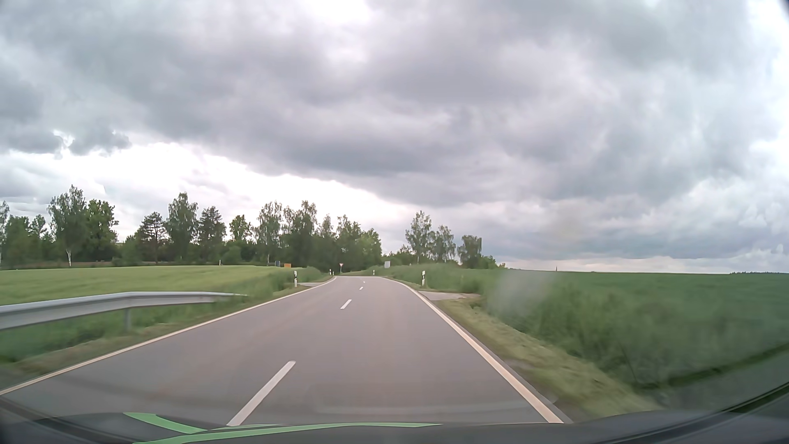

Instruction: Follow the waypoints while adhering to traffic rules and regulations

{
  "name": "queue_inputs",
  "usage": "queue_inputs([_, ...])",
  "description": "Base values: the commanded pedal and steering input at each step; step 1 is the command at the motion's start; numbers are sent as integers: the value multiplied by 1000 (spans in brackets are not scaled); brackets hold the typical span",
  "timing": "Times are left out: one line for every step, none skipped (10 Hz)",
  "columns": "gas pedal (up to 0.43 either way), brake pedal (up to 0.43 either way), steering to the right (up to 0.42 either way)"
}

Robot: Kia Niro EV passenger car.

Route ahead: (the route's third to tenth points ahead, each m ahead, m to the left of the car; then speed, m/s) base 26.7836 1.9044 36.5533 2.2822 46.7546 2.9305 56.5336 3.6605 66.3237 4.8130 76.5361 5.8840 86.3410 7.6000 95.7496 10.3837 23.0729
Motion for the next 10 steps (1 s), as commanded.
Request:
queue_inputs([0,171,-4])
queue_inputs([0,171,-4])
queue_inputs([0,165,-4])
queue_inputs([0,165,-4])
queue_inputs([0,165,-4])
queue_inputs([0,165,-4])
queue_inputs([0,165,-4])
queue_inputs([0,165,-4])
queue_inputs([0,165,-4])
queue_inputs([0,171,-5])
